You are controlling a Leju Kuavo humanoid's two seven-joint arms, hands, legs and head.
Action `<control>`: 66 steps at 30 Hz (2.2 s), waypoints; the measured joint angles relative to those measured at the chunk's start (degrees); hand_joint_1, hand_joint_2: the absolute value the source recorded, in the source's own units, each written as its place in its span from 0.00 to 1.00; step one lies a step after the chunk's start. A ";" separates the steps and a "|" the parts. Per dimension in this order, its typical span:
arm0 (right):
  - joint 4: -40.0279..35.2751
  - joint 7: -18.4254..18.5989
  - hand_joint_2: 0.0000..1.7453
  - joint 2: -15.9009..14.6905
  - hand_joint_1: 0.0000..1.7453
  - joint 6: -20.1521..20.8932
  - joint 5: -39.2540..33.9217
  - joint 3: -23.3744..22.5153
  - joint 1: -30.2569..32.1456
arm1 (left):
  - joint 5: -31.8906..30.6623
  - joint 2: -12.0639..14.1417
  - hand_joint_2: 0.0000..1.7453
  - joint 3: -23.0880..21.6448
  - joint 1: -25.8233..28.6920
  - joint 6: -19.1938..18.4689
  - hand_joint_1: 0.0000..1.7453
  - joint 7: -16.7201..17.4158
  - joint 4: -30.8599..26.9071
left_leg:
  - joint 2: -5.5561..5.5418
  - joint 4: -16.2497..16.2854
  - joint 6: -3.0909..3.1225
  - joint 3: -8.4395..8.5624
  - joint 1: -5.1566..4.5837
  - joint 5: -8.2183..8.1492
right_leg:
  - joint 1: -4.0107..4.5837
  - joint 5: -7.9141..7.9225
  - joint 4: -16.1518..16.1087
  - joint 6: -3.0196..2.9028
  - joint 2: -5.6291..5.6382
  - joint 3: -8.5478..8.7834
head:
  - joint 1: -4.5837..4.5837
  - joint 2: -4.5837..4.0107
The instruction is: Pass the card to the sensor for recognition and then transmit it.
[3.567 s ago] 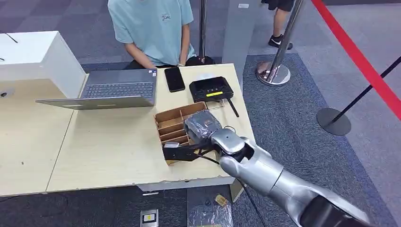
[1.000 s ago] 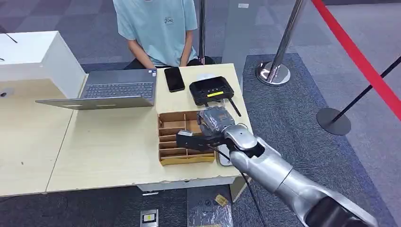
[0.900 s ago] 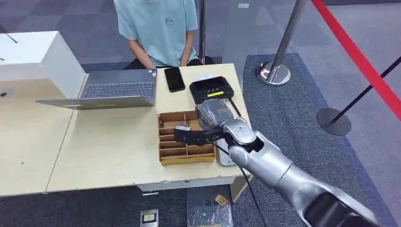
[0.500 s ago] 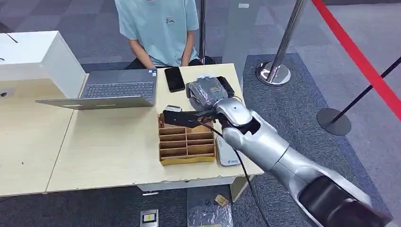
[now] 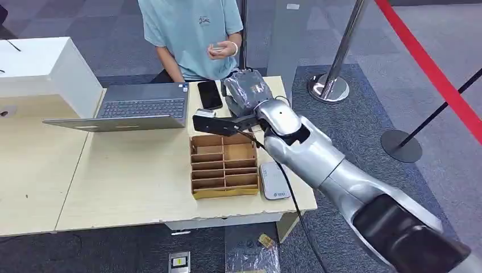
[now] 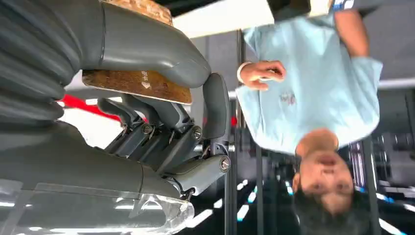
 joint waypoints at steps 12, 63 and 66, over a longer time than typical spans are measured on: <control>6.06 -2.52 1.00 1.97 1.00 -1.82 5.34 0.00 -3.73 | -0.48 -0.20 1.00 -1.18 -0.04 -0.44 0.00 0.07 0.00 | 0.00 0.00 0.00 0.01 0.00 0.00 | 0.00 0.00 0.00 0.00 0.00 0.00 | -0.02 0.00; -4.44 13.82 1.00 -5.95 0.00 16.55 11.63 -1.77 -6.91 | 0.81 -0.57 1.00 -2.51 0.20 0.42 0.00 -2.10 0.00 | 0.01 0.11 0.00 0.08 -0.01 -0.01 | -0.01 0.01 -0.07 0.01 0.01 -0.02 | -0.02 0.00; -11.85 15.54 1.00 -12.49 0.00 21.92 9.95 -3.89 -7.45 | 1.11 -0.55 1.00 -2.51 0.45 0.74 0.00 -2.91 0.00 | 0.00 0.12 0.01 0.02 -0.02 -0.02 | -0.02 0.02 -0.10 0.03 0.01 0.00 | 0.00 0.00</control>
